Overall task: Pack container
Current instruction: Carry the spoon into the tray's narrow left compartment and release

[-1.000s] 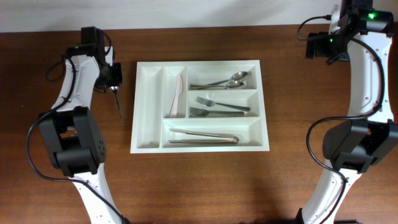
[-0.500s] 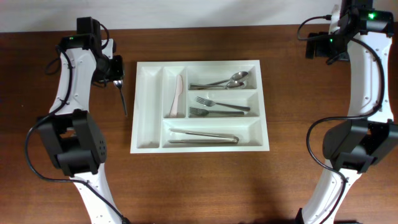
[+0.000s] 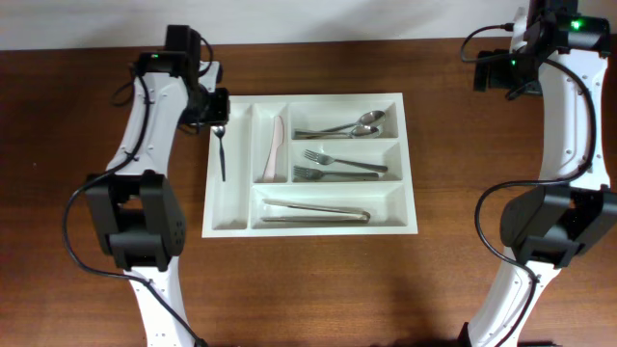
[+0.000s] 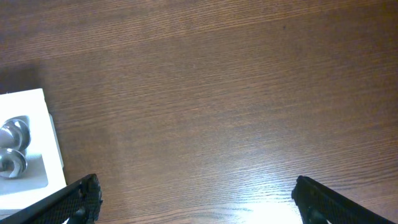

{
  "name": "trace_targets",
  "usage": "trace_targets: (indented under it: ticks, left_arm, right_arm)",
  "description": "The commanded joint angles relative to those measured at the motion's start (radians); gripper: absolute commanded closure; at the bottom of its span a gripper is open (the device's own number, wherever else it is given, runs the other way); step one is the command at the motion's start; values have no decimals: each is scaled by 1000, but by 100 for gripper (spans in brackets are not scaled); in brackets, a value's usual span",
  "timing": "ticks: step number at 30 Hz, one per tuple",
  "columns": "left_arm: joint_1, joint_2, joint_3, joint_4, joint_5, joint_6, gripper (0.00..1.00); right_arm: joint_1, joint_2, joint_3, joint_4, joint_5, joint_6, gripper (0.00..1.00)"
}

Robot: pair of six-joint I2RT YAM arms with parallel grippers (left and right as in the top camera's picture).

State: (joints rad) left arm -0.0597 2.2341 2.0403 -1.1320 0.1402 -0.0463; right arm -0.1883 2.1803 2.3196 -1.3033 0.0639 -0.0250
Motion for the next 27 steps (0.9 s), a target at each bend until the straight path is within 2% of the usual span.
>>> trace_targets:
  ticks: [1,4,7,12,18,27]
  left_arm:
    - [-32,23,16,-1,-55,-8,93]
    - [-52,40,16,-6,-69,19,91]
    - [-66,57,16,-9,-77,21,64]
    - [-64,60,16,5,-78,21,48]
    - [-34,56,31,-29,-122,21,47]
    - [96,-4,151,-248,-218,21,46]
  right_arm:
    - [4,3,-3,2,12,11,1]
    - [4,3,-3,2,12,11,1]
    - [4,3,-3,2,12,12,1]
    - [4,3,-3,2,12,12,1]
    - [4,3,-3,2,12,11,1]
    - [4,3,-3,2,12,12,1]
